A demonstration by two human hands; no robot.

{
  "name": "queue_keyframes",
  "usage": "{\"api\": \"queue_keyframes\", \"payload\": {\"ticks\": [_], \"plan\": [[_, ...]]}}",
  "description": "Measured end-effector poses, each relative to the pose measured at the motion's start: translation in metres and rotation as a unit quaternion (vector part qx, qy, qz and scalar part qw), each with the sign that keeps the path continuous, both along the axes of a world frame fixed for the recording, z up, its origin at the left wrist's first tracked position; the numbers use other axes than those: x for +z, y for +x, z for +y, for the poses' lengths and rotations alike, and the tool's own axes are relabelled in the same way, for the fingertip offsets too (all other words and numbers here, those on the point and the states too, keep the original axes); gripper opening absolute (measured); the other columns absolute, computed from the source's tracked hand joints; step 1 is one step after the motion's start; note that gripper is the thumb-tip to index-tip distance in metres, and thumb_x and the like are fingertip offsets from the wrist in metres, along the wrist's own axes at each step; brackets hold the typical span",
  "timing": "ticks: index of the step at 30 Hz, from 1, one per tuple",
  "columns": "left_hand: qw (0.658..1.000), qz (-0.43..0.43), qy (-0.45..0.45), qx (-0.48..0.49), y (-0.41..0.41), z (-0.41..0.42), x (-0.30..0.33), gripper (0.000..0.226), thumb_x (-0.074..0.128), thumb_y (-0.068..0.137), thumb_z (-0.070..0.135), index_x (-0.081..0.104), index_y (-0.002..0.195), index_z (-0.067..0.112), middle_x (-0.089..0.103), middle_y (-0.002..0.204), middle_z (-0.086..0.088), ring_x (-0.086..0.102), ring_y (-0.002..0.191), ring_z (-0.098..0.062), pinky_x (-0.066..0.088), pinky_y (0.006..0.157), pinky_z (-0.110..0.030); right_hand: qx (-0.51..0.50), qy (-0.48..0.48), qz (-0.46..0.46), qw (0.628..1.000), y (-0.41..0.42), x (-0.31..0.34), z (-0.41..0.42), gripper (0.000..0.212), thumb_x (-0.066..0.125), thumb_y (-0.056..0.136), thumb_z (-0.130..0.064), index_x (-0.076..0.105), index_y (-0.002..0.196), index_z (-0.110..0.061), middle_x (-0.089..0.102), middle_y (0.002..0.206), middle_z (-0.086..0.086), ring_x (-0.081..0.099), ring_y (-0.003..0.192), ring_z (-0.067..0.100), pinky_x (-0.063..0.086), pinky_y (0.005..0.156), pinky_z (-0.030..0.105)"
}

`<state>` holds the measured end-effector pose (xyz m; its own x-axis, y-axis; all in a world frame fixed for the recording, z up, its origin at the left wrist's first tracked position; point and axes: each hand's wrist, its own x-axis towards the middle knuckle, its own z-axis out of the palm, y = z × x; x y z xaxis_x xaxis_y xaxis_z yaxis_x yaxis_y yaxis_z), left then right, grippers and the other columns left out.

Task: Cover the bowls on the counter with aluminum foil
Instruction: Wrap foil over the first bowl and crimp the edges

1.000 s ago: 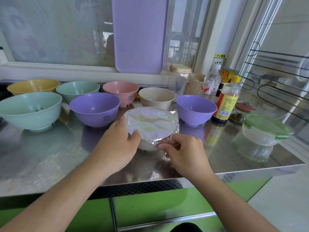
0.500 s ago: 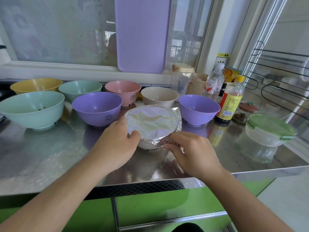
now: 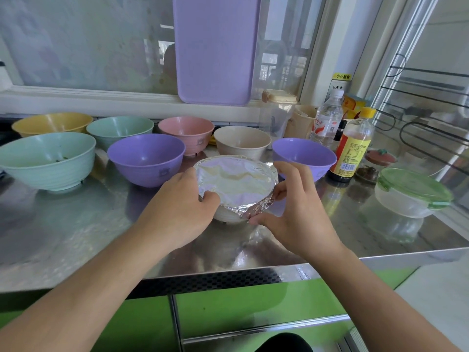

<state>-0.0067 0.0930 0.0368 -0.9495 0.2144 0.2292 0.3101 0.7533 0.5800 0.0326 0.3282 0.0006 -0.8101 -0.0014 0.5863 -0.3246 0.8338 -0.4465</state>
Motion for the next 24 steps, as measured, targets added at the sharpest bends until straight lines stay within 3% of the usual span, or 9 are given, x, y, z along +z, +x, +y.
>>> {"api": "queue_keyframes", "payload": {"ticks": [2,5,7,10,16,18,20,22,24], "plan": [[1.0,-0.013,-0.004,-0.003,-0.003,-0.001,-0.001,0.027,0.049,0.093,0.043,0.054,0.113,0.026,0.063,0.109,0.005,0.057,0.096,-0.015,0.04,0.067,-0.027,-0.003,-0.012,-0.023,1.0,-0.001,0.003,-0.001,0.121,0.103,0.058,-0.035,0.034,0.157,-0.018,0.037,0.143,-0.007,0.056,0.102,0.006,0.048,0.096,0.022],[0.999,-0.026,0.018,-0.025,-0.005,-0.002,-0.005,0.066,0.047,0.083,0.084,0.055,0.13,0.039,0.061,0.128,0.018,0.058,0.117,-0.008,0.051,0.095,-0.037,-0.001,-0.028,-0.051,0.998,-0.004,0.006,-0.002,0.112,0.102,0.058,-0.04,0.043,0.151,-0.023,0.052,0.133,-0.011,0.053,0.105,0.007,0.04,0.091,0.007],[0.999,-0.016,0.001,-0.027,-0.003,-0.002,-0.009,0.095,0.048,0.064,0.103,0.049,0.139,0.043,0.057,0.133,0.02,0.056,0.123,-0.005,0.052,0.102,-0.04,-0.006,-0.022,-0.048,0.999,-0.004,0.005,-0.002,0.107,0.1,0.058,-0.044,0.049,0.149,-0.024,0.058,0.128,-0.009,0.055,0.105,0.007,0.043,0.09,0.013],[0.999,0.011,-0.028,-0.02,-0.002,0.001,-0.013,0.113,0.049,0.054,0.107,0.042,0.145,0.041,0.054,0.137,0.017,0.055,0.125,-0.008,0.054,0.1,-0.042,-0.015,-0.021,-0.054,0.998,-0.004,0.003,-0.001,0.111,0.098,0.059,-0.048,0.047,0.154,-0.021,0.06,0.135,-0.003,0.058,0.117,0.016,0.046,0.1,0.027],[0.998,0.038,-0.053,-0.009,0.002,0.0,-0.015,0.112,0.049,0.062,0.103,0.036,0.149,0.033,0.052,0.138,0.01,0.054,0.125,-0.014,0.054,0.097,-0.045,-0.02,-0.005,-0.046,0.999,-0.001,0.003,-0.003,0.114,0.1,0.06,-0.043,0.044,0.156,-0.017,0.057,0.139,-0.002,0.056,0.122,0.016,0.039,0.099,0.019],[0.998,0.038,-0.044,-0.017,0.005,-0.001,-0.016,0.108,0.053,0.066,0.1,0.034,0.15,0.035,0.051,0.142,0.012,0.052,0.128,-0.012,0.054,0.097,-0.044,-0.018,0.002,-0.047,0.999,0.0,0.002,-0.002,0.115,0.101,0.06,-0.041,0.043,0.156,-0.016,0.053,0.143,-0.002,0.052,0.126,0.013,0.032,0.098,0.01],[0.998,0.036,-0.019,-0.04,0.007,-0.006,-0.016,0.105,0.059,0.067,0.096,0.03,0.152,0.041,0.047,0.147,0.018,0.047,0.133,-0.007,0.051,0.1,-0.039,0.002,0.005,-0.051,0.999,0.003,0.003,0.001,0.115,0.102,0.059,-0.041,0.043,0.155,-0.019,0.047,0.138,-0.009,0.048,0.116,0.002,0.029,0.095,0.0],[0.997,0.041,0.007,-0.058,0.011,-0.009,-0.015,0.095,0.063,0.072,0.089,0.028,0.149,0.047,0.04,0.147,0.025,0.04,0.133,0.003,0.044,0.099,-0.032,0.013,0.013,-0.047,0.999,0.008,0.005,0.005,0.109,0.098,0.062,-0.05,0.044,0.153,-0.023,0.042,0.135,-0.012,0.047,0.106,-0.004,0.036,0.093,0.003],[0.995,0.079,0.021,-0.063,0.017,-0.012,-0.016,0.078,0.061,0.08,0.079,0.031,0.145,0.048,0.034,0.141,0.028,0.035,0.127,0.009,0.037,0.098,-0.027,0.015,0.017,-0.009,1.0,0.012,0.009,0.009,0.091,0.088,0.071,-0.061,0.054,0.145,-0.022,0.044,0.13,-0.011,0.049,0.102,-0.002,0.041,0.088,0.01]]}}
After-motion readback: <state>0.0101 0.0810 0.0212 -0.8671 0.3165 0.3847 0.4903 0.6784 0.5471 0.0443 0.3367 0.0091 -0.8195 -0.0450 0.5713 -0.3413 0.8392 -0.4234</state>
